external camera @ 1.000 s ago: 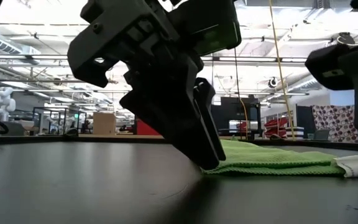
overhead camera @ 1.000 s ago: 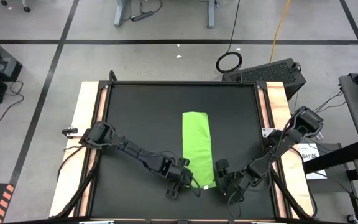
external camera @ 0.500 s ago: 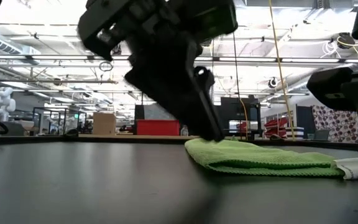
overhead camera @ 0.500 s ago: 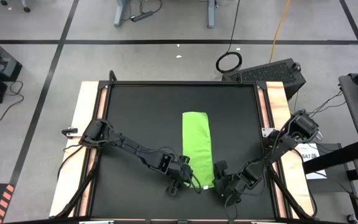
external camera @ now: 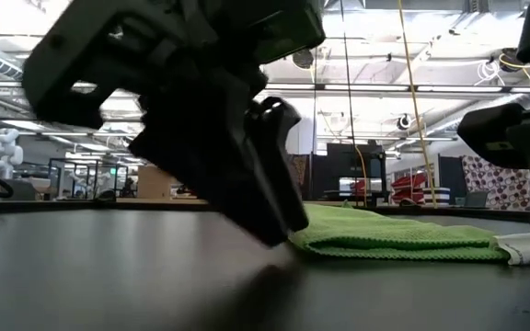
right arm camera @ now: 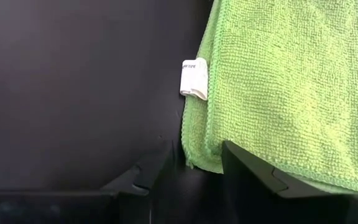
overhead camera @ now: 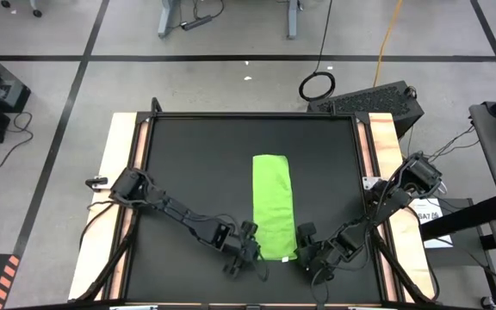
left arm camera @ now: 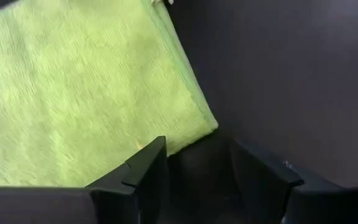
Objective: Roll towel into tight, uniform cylinder
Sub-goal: Roll the green towel
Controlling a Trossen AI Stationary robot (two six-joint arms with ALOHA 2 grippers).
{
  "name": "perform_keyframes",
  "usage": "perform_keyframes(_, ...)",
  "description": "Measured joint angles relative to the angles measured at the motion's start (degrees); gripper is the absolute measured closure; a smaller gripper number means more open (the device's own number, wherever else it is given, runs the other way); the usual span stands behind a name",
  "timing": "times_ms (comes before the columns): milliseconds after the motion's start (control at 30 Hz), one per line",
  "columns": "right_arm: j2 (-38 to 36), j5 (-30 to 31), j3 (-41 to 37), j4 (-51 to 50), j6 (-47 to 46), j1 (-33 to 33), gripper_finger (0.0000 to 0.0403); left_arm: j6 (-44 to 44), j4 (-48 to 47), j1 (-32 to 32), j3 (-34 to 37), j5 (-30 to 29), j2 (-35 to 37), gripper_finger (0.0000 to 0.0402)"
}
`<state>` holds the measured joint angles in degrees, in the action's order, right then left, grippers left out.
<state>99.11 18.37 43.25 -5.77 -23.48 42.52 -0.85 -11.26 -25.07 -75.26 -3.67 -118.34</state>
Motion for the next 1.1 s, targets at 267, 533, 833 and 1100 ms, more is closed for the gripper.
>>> perform_keyframes(267,0.1,0.0,-0.8,1.1,-2.5,0.0,0.0271,0.4,4.1,-0.3,1.1,-3.9,-0.4,0.022)
perform_keyframes(533,0.1,-0.3,-0.9,1.1,-3.5,0.0,0.0293,3.2,6.6,-0.6,1.0,-3.1,-2.4,0.024)
perform_keyframes(833,0.2,-0.8,-0.9,1.2,-4.8,-0.1,0.0372,2.0,6.5,-0.6,1.0,0.1,-2.6,0.0291)
perform_keyframes(1100,0.2,-0.7,-0.9,1.1,-6.8,-0.2,0.0397,1.6,8.0,-0.7,1.1,4.9,-2.1,0.0258)
